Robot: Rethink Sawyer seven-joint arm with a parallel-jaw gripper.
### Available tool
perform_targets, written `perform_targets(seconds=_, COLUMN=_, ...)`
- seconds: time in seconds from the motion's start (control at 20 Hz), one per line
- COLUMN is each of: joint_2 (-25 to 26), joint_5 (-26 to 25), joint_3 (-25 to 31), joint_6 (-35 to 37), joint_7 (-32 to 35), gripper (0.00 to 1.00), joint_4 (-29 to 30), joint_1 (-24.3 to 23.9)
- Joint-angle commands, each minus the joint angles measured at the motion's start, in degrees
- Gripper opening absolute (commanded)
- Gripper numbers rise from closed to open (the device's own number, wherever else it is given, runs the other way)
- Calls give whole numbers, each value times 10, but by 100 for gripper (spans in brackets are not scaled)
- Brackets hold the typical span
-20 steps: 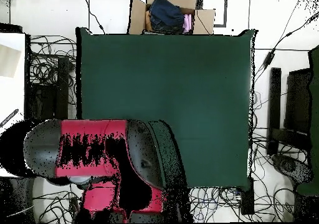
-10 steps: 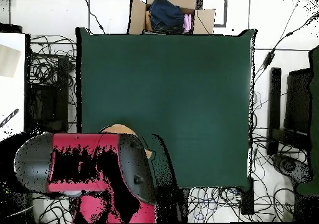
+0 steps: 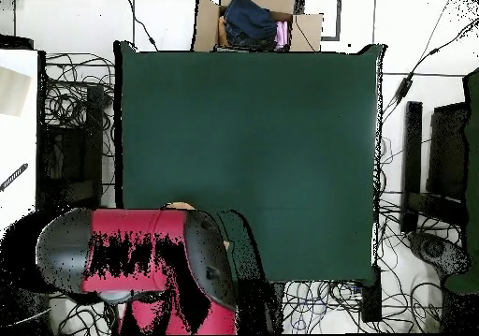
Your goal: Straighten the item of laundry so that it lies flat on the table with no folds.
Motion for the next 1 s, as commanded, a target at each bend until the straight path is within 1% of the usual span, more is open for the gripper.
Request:
perform_targets(seconds=0.05, joint_2=14, joint_5=-5, joint_3=-18, joint_6=-57, joint_7=160, gripper=0, joint_4=92, joint_1=10)
perform_targets(seconds=0.5, joint_2=22, joint_5=-2, joint_3=-17, joint_6=-77, joint_7=169, gripper=0, joint_4=112, joint_1=9)
perform_targets(seconds=1.0, joint_2=35, joint_5=8, joint_3=-14, joint_6=-132, joint_7=178, gripper=0, joint_4=142, joint_1=11)
